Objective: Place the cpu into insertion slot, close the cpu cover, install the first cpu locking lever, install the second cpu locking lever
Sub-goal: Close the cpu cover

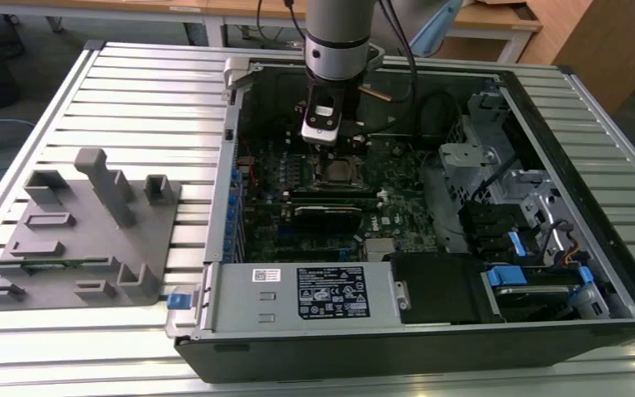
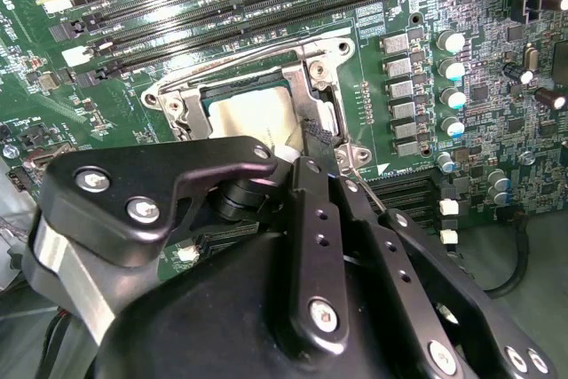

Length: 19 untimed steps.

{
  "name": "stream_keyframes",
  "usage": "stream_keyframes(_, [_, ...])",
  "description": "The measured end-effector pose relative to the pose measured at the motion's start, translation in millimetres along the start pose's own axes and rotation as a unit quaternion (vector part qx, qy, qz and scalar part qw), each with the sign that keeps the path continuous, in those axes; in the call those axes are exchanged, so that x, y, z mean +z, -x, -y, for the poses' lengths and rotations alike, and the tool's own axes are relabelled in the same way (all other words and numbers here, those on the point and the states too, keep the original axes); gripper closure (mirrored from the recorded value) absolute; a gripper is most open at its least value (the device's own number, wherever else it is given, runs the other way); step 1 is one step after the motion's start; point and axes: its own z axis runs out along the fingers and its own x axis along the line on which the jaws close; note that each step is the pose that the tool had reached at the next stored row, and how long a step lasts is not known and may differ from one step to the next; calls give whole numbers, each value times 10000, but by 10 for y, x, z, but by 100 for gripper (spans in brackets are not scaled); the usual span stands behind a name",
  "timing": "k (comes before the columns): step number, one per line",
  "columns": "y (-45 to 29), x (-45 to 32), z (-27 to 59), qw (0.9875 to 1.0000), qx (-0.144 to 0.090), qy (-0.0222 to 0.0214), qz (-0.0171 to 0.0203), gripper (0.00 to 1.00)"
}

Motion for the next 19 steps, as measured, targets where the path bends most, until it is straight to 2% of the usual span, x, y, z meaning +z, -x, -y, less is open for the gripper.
stream_keyframes(6, [0, 0, 0, 10000, -20, 1, 0, 90])
stream_keyframes(12, [0, 0, 0, 9998, -176, 7, -5, 90])
stream_keyframes(19, [0, 0, 0, 9998, -180, 7, -5, 90])
